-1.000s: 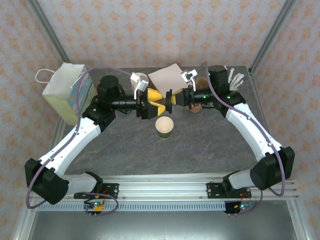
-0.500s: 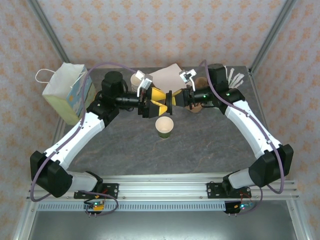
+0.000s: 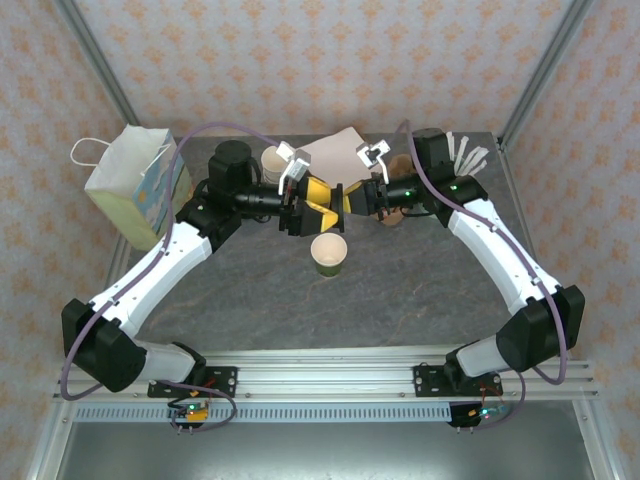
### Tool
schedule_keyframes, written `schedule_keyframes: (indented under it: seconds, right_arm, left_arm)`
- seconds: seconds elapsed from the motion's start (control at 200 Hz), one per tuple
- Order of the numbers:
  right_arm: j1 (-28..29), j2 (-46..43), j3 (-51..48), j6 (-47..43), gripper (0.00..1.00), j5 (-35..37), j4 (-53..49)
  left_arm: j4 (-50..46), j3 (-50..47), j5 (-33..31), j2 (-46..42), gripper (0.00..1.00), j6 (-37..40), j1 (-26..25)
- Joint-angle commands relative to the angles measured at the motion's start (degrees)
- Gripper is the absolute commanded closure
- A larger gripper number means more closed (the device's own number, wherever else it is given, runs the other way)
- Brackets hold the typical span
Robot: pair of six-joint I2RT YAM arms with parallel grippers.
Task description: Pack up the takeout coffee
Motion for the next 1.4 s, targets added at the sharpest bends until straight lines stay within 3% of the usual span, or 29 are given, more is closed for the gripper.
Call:
schedule_keyframes:
  seconds: [0.0,0.24,0.51,0.661,0.761,0.831,0.901,1.041,1.201,1.396]
  right_arm:
    - [0.78,-0.33,0.96,0.35,0.97,0.74,3.34]
    - [0.83,-0.63,0.12,1.94,0.91,3.07,4.81]
    - [-0.64,-2.99,-1.24,4.85,0.65,9.49,4.67]
    - [-4.66,-6.29,-2.67,10.71,0.59,20.87,1.73]
    - [-7.11,-8.75,-3.19,13.46,0.54,35.54,-4.03]
    - [-7.13,-9.64,-2.76,13.37,0.48,49.80,-9.03]
    - [-7.13,-10.29,-3.38,13.42,0.47,57.02,-10.92]
    - [-7.04,-11.17,-5.98,13.84,0.45,63.96,-11.99]
    - [-7.11,-13.15,-10.56,14.25,0.43,68.36,-11.24]
    - [-7.08,-15.98,-14.71,13.72,0.42,70.84,-10.22]
  left_arm:
    - [0.05,1.75,0.62,0.41,0.21,0.55,-1.56]
    - [-0.06,2.08,-0.70,0.41,0.38,0.19,-1.64]
    - [-8.10,2.03,-7.13,-0.42,0.48,4.49,-0.48]
    - [-18.93,2.27,-19.77,-1.28,0.48,8.17,0.25]
    - [-28.49,4.36,-30.10,0.06,0.48,9.71,0.10]
    - [-36.13,7.43,-35.71,3.28,0.49,10.36,-0.86]
    - [-44.01,11.93,-42.59,7.59,0.50,11.23,-3.34]
    - [-57.33,21.48,-54.63,16.61,0.51,12.39,-8.57]
    - [-68.89,32.29,-62.11,25.89,0.51,13.41,-12.12]
    - [-80.69,43.65,-66.03,36.10,0.51,15.45,-15.36]
